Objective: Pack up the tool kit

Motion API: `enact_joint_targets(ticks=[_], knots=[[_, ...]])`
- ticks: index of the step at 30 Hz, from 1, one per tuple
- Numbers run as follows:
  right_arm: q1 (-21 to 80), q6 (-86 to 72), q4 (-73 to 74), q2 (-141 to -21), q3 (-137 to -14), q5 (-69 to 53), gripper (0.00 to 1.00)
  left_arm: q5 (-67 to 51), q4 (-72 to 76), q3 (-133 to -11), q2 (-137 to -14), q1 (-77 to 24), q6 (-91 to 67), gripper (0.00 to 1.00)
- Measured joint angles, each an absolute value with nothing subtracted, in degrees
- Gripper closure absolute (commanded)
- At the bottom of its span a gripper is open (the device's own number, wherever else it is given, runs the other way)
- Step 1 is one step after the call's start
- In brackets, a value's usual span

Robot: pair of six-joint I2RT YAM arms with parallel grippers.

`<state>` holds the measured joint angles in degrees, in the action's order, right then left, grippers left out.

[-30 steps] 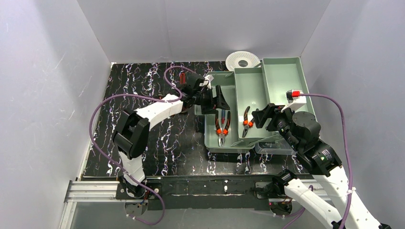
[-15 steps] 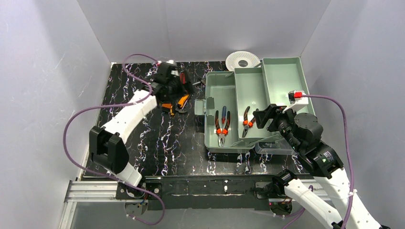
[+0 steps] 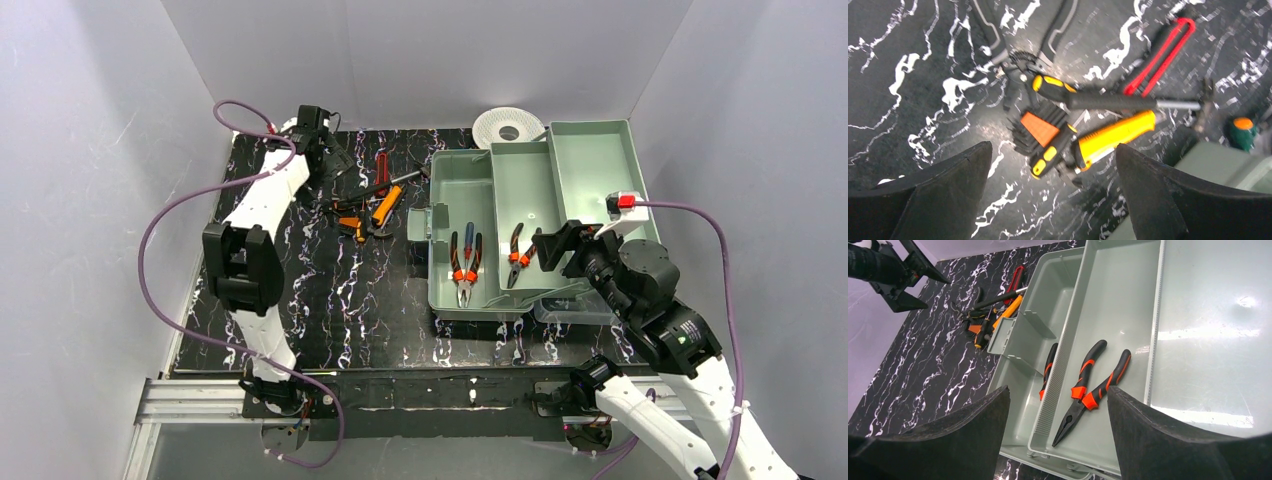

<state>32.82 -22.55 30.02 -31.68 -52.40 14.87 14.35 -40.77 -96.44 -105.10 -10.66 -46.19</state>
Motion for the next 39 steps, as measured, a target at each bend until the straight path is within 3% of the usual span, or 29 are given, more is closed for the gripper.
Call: enact_joint_targets(ticks=[15, 39], knots=[[32.8, -22.4, 30.1, -32.0, -52.4, 14.9, 0.22, 17.2, -48.7, -110.0, -125.7, -6.1, -48.7, 0.26], [32.8, -22.3, 30.1, -33.1, -52.4, 14.8, 0.22, 16.9, -49.7, -116.3, -134.2, 0.0, -50.3, 0.39]])
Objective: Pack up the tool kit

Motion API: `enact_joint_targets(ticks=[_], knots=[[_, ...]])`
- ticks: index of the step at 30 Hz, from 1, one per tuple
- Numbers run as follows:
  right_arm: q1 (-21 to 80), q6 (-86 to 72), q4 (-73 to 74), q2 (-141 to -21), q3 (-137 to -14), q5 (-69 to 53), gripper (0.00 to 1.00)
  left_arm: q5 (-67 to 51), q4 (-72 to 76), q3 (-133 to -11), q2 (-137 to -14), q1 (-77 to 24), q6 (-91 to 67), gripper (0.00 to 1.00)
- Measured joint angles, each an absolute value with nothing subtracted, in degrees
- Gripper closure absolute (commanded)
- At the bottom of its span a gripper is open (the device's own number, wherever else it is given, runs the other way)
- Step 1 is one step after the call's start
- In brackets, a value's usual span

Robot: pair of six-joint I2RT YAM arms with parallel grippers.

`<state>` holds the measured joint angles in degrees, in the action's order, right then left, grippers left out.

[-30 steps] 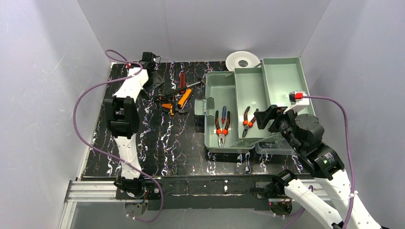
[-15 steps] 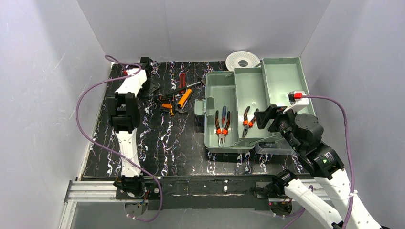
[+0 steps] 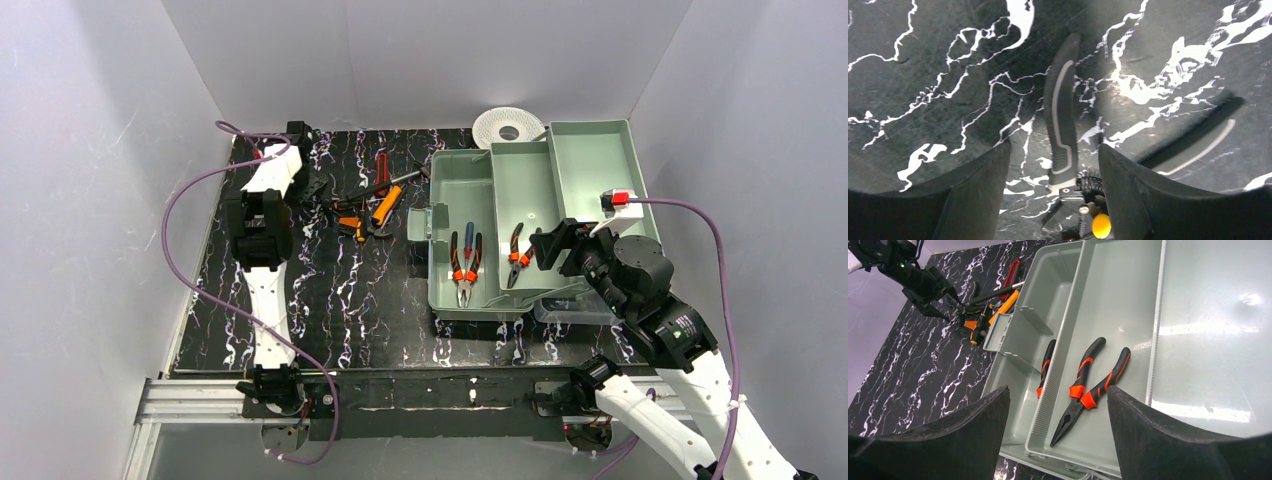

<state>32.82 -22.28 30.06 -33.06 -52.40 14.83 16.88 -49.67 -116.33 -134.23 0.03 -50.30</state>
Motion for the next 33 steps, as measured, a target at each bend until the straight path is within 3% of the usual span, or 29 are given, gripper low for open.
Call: enact_joint_targets(ticks=[3, 6, 8, 15, 20, 25, 33], knots=[[32.8, -22.3, 30.1, -33.1, -52.4, 14.8, 0.22, 16.0, -50.1, -117.3, -136.0, 0.3, -50.2, 0.52], [32.8, -22.3, 30.1, -33.1, -52.4, 14.8, 0.22, 15.3, -51.1, -117.9, -136.3, 1.1, -50.6, 0.83], [32.8, -22.3, 30.1, -33.1, -52.4, 14.8, 0.22, 15.1, -51.5, -118.0, -136.3, 1.6, -51.1, 0.95], [32.8, -22.5, 30.0, -33.1, -52.4, 14.8, 0.22, 16.0, -47.9, -108.0, -130.2, 2.0, -52.8, 1.0], [32.8, -22.6, 30.0, -33.1, -52.4, 14.8, 0.22, 17.7, -46.8, -93.3, -118.8, 2.1, -55.2, 1.0], [32.8, -22.7, 30.0, -33.2, -52.4, 14.2, 0.22, 18.5, -45.6, -86.9, -105.9, 1.3, -57.3, 1.0], [32.8, -22.8, 29.9, -34.3, -52.4, 13.2, 0.22, 20.3, -43.8, -82.0, -89.6, -8.6, -58.0, 1.0]])
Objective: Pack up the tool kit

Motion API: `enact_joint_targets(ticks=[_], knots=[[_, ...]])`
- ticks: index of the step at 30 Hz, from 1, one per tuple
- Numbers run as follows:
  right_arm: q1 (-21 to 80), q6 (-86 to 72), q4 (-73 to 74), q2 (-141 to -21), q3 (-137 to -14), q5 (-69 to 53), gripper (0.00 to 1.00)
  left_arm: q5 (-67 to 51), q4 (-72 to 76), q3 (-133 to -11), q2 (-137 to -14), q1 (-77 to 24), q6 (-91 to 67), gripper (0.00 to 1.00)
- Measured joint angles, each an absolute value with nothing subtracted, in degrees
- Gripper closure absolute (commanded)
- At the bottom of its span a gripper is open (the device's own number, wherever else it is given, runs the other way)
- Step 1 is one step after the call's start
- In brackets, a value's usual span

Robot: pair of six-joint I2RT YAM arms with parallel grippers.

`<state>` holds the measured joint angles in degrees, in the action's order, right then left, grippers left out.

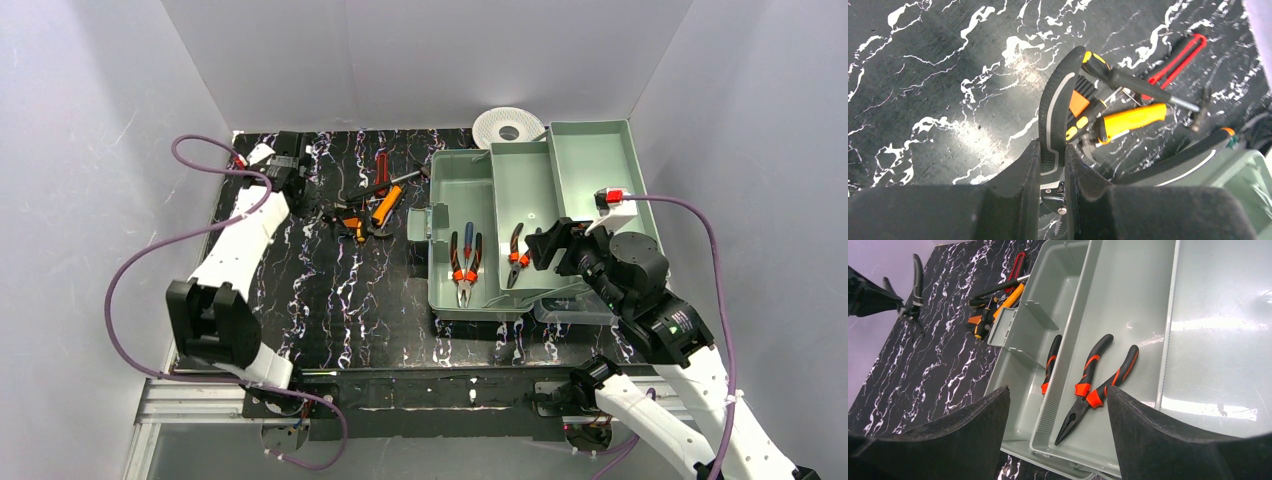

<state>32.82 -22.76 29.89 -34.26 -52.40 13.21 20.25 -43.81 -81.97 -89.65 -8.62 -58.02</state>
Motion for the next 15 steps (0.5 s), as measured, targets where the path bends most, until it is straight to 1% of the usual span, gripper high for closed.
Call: enact_joint_targets(ticks=[3, 5, 9, 12, 15], knots=[[32.8, -22.8, 29.9, -34.3, -52.4, 13.0, 0.22, 20.1, -42.7, -79.4, -83.8, -9.9, -56.0, 1.0], [32.8, -22.9, 29.9, -34.3, -52.4, 12.8, 0.22, 17.4, -38.7, -77.0, -80.2, -10.3, -52.2, 1.0], [32.8, -23.2, 29.4, -35.0, -52.4, 11.7, 0.22, 6.4, -28.3, -73.9, -76.2, -12.8, -44.1, 1.0], [32.8, -23.5, 29.0, -37.3, -52.4, 10.0, 0.21, -3.2, -21.7, -73.9, -77.1, -16.2, -40.4, 1.0], [32.8, -23.6, 29.0, -39.9, -52.4, 7.9, 0.21, -10.3, -17.2, -73.9, -78.4, -19.3, -38.3, 1.0]])
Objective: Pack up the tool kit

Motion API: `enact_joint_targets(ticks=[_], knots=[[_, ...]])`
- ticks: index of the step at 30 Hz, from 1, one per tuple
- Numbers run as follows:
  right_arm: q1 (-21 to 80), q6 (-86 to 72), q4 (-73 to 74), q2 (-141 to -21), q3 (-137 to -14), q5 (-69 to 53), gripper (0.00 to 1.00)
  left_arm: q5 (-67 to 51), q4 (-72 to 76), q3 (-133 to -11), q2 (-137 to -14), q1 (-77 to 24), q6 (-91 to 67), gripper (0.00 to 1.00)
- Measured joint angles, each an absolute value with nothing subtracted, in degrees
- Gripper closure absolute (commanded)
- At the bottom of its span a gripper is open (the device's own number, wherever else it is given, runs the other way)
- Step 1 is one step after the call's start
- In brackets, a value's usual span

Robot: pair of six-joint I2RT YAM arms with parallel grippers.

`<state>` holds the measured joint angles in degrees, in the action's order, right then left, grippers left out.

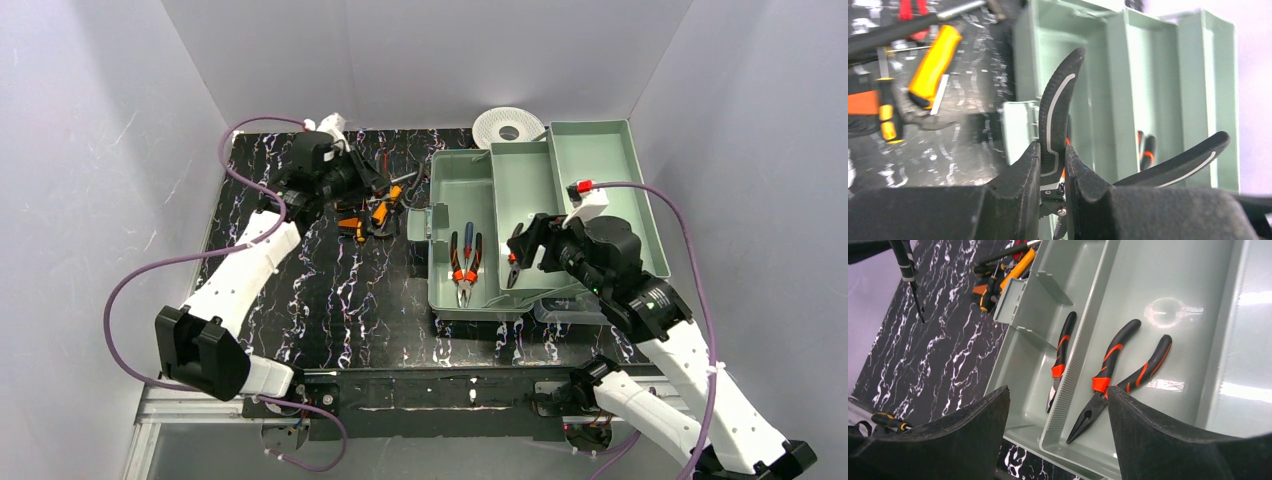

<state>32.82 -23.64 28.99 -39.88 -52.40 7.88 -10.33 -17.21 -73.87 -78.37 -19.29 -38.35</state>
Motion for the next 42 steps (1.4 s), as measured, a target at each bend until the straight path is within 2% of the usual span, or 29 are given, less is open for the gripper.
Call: enact_joint_targets(ticks=[10, 22, 33, 42], knots=[[32.8, -23.5, 26.8, -40.7, -52.4, 2.0, 0.21, -20.3, -6.4, -73.5, -82.7, -28.7, -40.1, 1.0], [32.8, -24.1, 21.7, -43.0, -53.1, -4.0, 0.21, -21.0, -1.7, -74.0, -87.8, -38.7, -44.1, 1.0], [32.8, -24.1, 22.0, -40.2, -53.2, 0.8, 0.21, 2.4, -15.1, -78.0, -91.8, -38.5, -47.6, 1.0], [32.8, -24.1, 22.8, -37.4, -53.0, 6.5, 0.21, 14.3, -28.4, -88.6, -104.5, -40.1, -50.6, 1.0]])
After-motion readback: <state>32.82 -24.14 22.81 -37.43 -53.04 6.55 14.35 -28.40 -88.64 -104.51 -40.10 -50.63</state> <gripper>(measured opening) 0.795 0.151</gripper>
